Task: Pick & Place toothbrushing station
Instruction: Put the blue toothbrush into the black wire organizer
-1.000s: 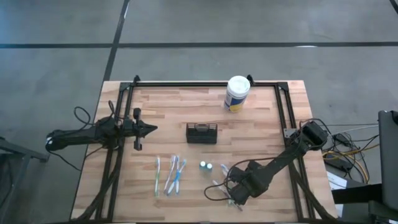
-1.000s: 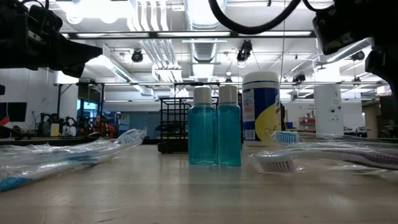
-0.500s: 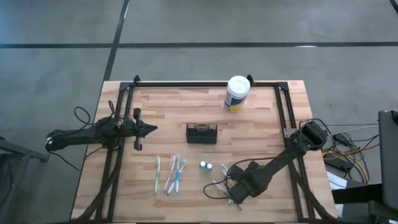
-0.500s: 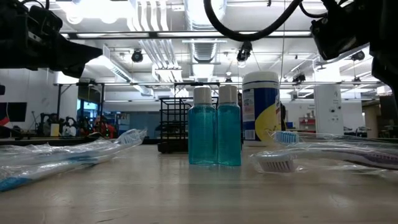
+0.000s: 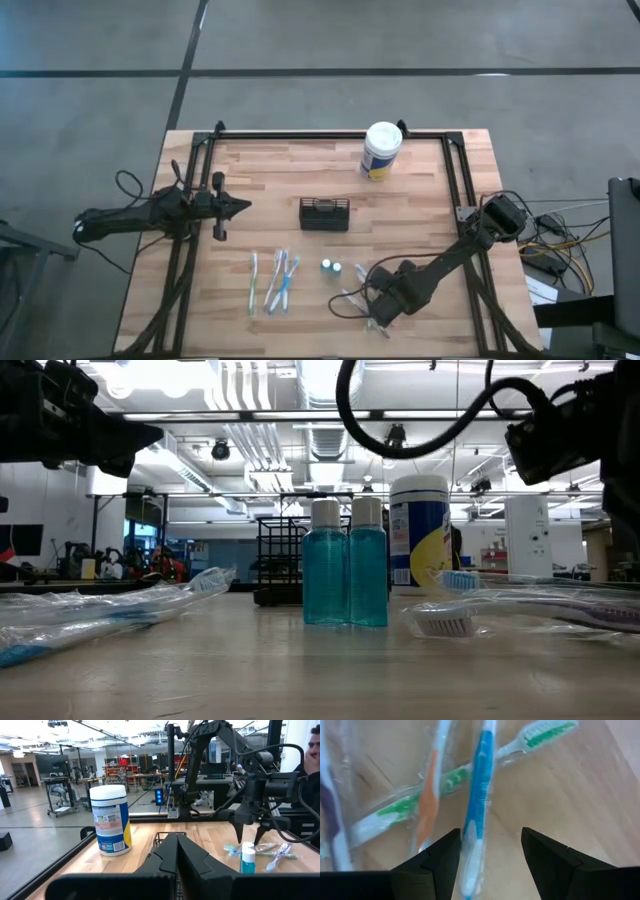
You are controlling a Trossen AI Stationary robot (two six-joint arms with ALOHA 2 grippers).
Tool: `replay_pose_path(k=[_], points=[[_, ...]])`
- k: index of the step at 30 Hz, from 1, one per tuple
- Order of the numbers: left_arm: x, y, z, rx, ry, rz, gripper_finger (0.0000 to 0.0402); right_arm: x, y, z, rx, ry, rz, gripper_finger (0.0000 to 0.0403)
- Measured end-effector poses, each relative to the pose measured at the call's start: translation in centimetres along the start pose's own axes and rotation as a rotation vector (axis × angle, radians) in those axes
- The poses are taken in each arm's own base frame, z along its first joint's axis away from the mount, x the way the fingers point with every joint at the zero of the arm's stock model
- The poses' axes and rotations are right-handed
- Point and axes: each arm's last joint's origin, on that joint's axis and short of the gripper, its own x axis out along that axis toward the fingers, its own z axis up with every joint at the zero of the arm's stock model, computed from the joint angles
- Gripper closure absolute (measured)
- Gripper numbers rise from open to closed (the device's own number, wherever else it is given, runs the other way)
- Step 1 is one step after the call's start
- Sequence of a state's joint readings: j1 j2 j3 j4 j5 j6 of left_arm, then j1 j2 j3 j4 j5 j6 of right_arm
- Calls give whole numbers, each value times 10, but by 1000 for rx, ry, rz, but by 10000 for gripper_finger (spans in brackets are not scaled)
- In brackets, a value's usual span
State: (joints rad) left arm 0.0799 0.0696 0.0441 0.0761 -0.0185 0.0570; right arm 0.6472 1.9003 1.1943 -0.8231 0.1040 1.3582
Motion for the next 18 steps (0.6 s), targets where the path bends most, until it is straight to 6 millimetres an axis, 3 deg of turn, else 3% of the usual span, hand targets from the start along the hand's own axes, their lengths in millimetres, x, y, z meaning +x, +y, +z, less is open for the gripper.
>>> replay_pose_path(k=[8,18], points=[[0,0,0,0,2,0,396,8,-4,-2,-10,16,26,211],[0,0,0,-1,2,0,396,3,1,-1,-71,-1,46,334]])
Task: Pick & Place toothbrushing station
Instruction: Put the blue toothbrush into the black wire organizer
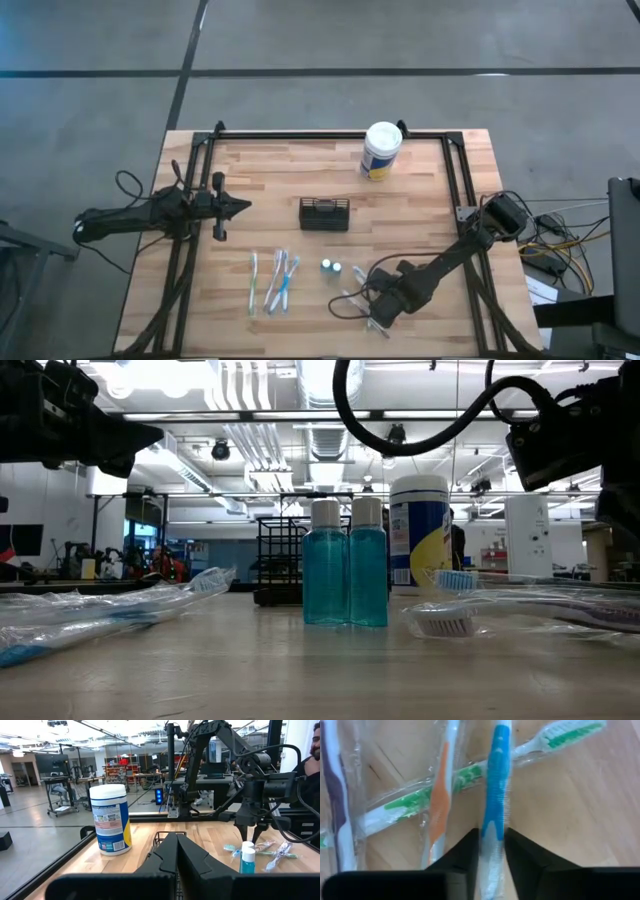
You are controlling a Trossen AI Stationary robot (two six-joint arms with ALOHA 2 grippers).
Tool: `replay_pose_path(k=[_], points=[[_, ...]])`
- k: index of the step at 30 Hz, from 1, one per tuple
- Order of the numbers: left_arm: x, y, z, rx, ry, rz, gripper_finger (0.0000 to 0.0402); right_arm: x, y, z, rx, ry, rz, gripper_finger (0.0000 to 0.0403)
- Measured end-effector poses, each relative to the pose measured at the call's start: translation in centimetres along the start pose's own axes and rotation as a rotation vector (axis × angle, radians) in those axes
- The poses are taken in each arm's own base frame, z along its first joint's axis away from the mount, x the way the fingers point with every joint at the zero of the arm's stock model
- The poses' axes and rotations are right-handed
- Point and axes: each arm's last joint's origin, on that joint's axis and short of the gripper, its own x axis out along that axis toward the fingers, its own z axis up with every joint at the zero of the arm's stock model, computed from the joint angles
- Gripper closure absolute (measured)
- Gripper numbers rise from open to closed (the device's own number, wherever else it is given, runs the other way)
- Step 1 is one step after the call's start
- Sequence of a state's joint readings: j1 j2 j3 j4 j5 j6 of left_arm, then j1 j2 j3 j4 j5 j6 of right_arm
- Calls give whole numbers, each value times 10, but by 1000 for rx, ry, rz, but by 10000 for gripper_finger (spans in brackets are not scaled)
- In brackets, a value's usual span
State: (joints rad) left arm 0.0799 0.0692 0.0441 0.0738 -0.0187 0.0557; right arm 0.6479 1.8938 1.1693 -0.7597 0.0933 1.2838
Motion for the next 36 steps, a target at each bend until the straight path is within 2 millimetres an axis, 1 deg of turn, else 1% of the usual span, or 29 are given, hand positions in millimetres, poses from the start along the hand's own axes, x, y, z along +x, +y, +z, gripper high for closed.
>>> replay_pose_path(k=[4,9,13,16,18,24,27,29,31,33,36], points=[[0,0,0,0,0,0,396,-1,0,0,-27,-6,-10,380],[0,0,0,0,0,0,396,-6,-3,0,-47,4,-52,381],[0,0,0,0,-1,0,396,-25,-7,1,-49,1,-63,381],[0,0,0,0,-4,1,396,-44,-11,3,-60,-65,-46,381],[0,0,0,0,-4,0,396,-64,-14,4,-84,-170,-11,381],[0,0,3,-7,-29,1,396,-124,-30,4,-138,-617,51,382],[0,0,4,-18,-39,1,396,-143,-37,4,-200,-795,59,382],[0,0,4,-53,-38,3,396,-150,-39,6,-249,-900,55,382],[1,0,3,-74,-27,5,396,-151,-41,11,-292,-992,52,382],[3,0,3,-79,-21,6,396,-148,-44,18,-325,-1072,60,382],[7,0,7,-94,-57,6,396,-135,-49,32,-372,-1172,105,382]])
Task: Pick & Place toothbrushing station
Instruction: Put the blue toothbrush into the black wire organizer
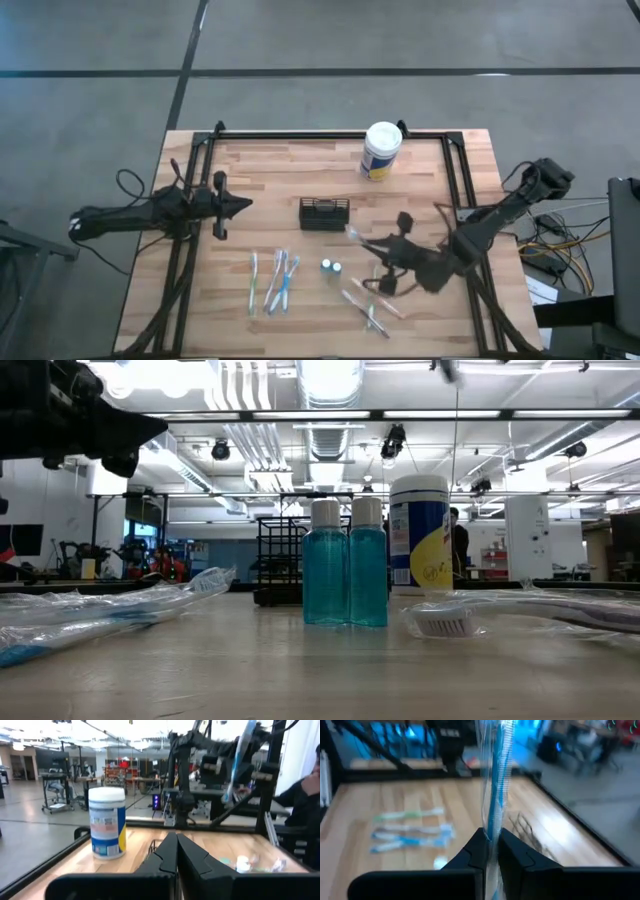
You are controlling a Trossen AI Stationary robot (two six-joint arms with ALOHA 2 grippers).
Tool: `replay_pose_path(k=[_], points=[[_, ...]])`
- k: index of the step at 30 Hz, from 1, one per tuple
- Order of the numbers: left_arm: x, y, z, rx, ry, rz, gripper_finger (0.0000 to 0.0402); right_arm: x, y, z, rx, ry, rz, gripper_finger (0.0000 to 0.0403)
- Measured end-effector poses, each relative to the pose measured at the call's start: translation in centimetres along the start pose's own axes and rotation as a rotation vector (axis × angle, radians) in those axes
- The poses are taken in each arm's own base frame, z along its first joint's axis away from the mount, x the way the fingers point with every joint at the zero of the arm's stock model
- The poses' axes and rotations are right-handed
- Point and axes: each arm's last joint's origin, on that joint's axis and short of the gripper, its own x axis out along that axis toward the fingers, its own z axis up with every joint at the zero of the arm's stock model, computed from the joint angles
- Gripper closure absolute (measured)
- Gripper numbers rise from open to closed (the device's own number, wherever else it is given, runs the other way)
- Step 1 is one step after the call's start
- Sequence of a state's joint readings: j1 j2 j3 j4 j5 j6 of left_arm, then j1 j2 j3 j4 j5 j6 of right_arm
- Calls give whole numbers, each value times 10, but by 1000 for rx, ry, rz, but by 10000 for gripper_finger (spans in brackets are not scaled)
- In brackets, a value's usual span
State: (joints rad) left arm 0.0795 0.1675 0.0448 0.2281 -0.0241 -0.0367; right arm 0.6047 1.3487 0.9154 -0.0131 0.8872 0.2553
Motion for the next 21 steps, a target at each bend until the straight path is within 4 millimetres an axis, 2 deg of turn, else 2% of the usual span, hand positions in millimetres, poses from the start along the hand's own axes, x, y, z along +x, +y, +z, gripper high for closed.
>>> replay_pose_path(k=[4,8,12,15,21], points=[[7,-1,7,1,-76,-14,396,26,-12,-14,15,-115,127,382],[18,-2,18,10,-81,-13,396,49,-25,-21,4,-135,103,383],[38,-3,34,12,-18,-12,384,71,-34,-20,-24,-118,108,383],[55,-5,47,34,8,-48,350,84,-37,-15,-47,-125,112,382],[86,-9,69,57,31,-131,256,98,-35,-3,-98,-161,144,377]])
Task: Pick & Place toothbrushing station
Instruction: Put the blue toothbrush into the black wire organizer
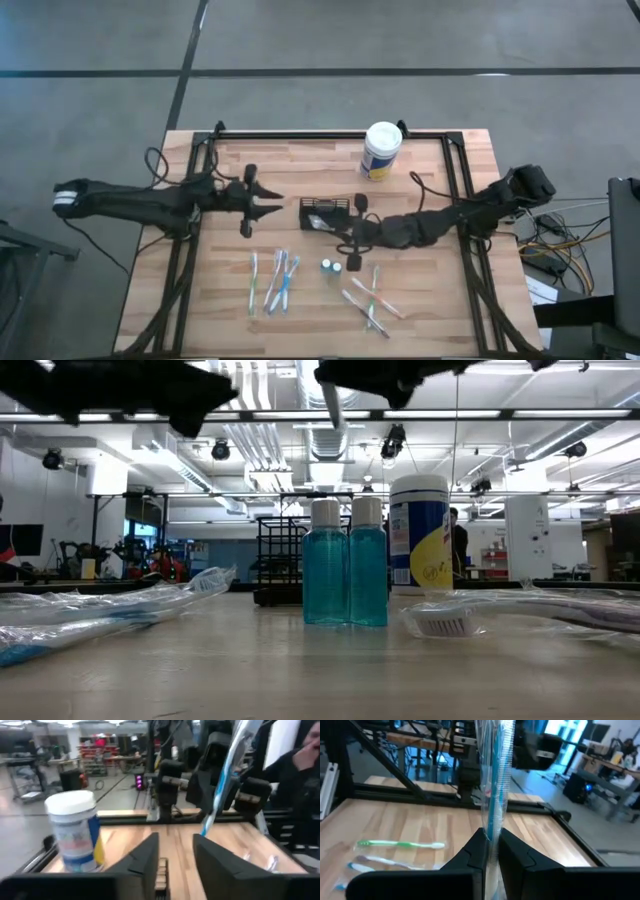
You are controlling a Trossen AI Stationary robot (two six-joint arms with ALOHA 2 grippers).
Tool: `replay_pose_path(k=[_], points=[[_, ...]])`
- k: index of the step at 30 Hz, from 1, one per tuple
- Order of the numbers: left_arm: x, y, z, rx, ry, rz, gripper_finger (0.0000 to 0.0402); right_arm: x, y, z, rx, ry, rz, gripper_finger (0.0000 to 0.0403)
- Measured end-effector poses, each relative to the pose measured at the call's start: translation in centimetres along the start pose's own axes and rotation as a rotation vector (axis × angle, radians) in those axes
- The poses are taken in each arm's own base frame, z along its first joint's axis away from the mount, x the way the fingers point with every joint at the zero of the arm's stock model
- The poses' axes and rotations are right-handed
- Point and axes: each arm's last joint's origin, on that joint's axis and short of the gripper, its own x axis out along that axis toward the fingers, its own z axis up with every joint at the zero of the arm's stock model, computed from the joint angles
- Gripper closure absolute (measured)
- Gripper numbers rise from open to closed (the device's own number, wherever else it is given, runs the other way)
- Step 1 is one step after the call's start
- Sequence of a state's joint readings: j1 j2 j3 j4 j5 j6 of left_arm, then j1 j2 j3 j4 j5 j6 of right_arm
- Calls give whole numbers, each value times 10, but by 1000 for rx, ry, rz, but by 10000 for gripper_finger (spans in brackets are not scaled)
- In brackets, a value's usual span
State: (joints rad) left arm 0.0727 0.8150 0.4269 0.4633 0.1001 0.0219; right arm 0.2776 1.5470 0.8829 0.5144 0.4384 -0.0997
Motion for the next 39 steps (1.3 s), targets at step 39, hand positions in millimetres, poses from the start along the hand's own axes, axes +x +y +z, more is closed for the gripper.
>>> replay_pose_path(k=[39], points=[[89,-8,57,102,-60,-279,239,27,-26,36,-21,-65,20,374]])
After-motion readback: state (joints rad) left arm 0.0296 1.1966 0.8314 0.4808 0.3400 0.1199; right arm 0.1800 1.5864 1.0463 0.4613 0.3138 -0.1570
